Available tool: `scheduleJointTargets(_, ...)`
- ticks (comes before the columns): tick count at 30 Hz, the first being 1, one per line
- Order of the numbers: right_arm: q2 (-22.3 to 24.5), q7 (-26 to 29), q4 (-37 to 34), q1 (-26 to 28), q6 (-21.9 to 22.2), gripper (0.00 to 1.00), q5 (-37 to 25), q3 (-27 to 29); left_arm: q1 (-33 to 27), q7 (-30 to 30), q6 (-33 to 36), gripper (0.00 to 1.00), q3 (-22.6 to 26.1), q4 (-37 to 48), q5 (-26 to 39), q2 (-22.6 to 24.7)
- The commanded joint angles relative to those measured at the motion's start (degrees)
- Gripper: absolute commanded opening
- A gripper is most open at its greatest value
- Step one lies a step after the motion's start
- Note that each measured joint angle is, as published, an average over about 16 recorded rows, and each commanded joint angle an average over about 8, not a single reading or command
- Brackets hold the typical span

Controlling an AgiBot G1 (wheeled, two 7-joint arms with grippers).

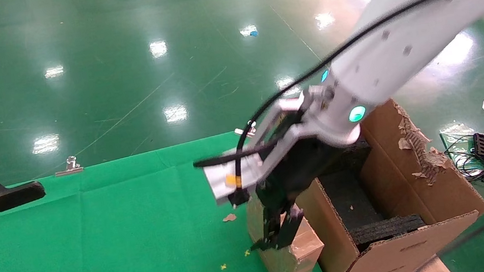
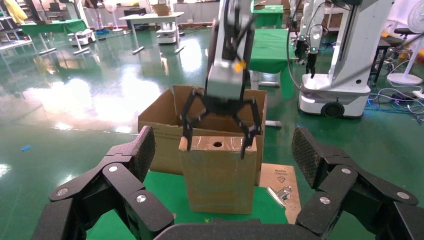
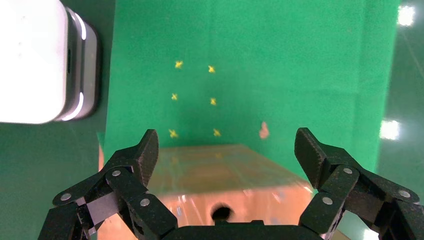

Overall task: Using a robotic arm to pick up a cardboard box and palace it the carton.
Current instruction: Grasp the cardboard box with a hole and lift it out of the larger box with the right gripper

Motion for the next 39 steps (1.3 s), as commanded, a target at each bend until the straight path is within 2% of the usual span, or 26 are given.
scheduleJointTargets(1,0.0,0.6,0.0,4.3,0.0,1.00,1.0,-3.4,0.0,0.0,0.0,1.00,0.0,0.0,0.0,0.0)
scheduleJointTargets(7,-1.8,1.8,0.1,12.4,0.3,1.00,1.5,-14.0,0.0,0.0,0.0,1.00,0.0,0.0,0.0,0.0)
scheduleJointTargets(14,-3.8,3.8,0.1,15.3,1.4,1.00,3.6,-23.1,0.0,0.0,0.0,1.00,0.1,0.0,0.0,0.0)
scheduleJointTargets(22,-5.4,5.4,0.0,15.5,2.5,1.00,5.2,-28.2,0.0,0.0,0.0,1.00,0.1,0.0,-0.1,0.0)
scheduleJointTargets(31,-5.7,7.4,-0.1,16.9,4.1,1.00,5.4,-30.2,0.0,0.1,-0.1,1.00,0.1,0.0,-0.1,-0.1)
scheduleJointTargets(33,-5.5,9.8,-0.2,17.5,4.8,1.00,4.8,-30.5,0.0,0.1,-0.1,1.00,0.1,0.0,-0.1,-0.1)
scheduleJointTargets(35,-5.6,14.5,-0.5,18.0,5.5,1.00,3.7,-31.0,0.0,0.1,-0.1,1.00,0.1,0.0,-0.1,-0.1)
scheduleJointTargets(39,-6.9,29.5,-2.0,18.4,5.6,1.00,2.7,-32.7,0.0,0.1,-0.1,1.00,0.2,0.0,-0.1,-0.1)
